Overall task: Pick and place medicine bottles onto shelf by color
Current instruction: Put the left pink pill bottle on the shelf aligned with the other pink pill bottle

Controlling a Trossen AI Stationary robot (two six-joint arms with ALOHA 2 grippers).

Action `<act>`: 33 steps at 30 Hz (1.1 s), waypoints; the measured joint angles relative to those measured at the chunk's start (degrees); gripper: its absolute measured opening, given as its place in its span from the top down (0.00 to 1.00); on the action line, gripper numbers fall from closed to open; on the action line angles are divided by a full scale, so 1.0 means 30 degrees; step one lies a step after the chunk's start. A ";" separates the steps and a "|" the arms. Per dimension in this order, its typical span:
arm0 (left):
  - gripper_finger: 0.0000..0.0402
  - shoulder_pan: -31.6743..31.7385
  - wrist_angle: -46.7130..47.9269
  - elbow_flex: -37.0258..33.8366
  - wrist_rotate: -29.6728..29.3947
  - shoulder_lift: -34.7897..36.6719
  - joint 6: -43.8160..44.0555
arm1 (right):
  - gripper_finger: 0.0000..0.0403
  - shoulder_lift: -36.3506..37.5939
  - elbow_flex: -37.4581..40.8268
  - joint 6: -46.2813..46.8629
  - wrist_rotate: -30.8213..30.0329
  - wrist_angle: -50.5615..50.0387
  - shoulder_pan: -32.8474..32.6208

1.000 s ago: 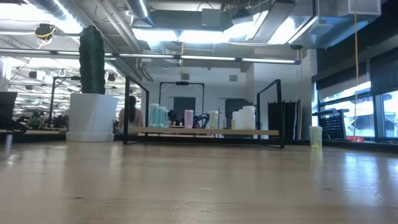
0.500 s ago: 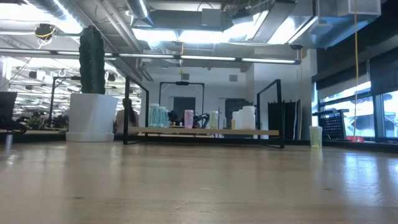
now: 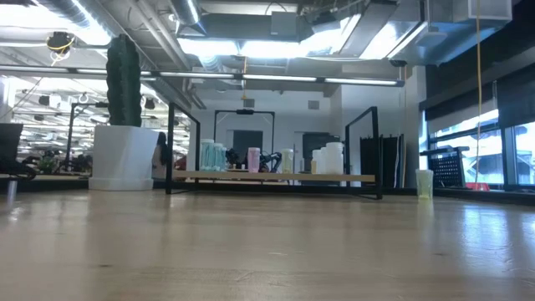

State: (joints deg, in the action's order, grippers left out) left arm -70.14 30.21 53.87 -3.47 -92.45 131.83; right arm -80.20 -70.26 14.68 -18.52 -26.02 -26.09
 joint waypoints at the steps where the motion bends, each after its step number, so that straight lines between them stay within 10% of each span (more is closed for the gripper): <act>1: 0.51 0.0032 -0.0053 0.0000 0.0002 -0.0141 -0.0064 | 0.48 0.0000 0.0000 0.0000 0.0000 0.0000 0.0000; 33: 0.51 0.0077 0.0213 0.0036 -0.0486 -0.2082 -0.0023 | 0.48 0.0000 0.0000 0.0087 -0.0816 0.0007 -0.0003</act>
State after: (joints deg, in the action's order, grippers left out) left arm -69.91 30.85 53.98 -4.93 -98.70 131.76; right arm -80.20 -70.26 14.94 -20.97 -26.00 -26.10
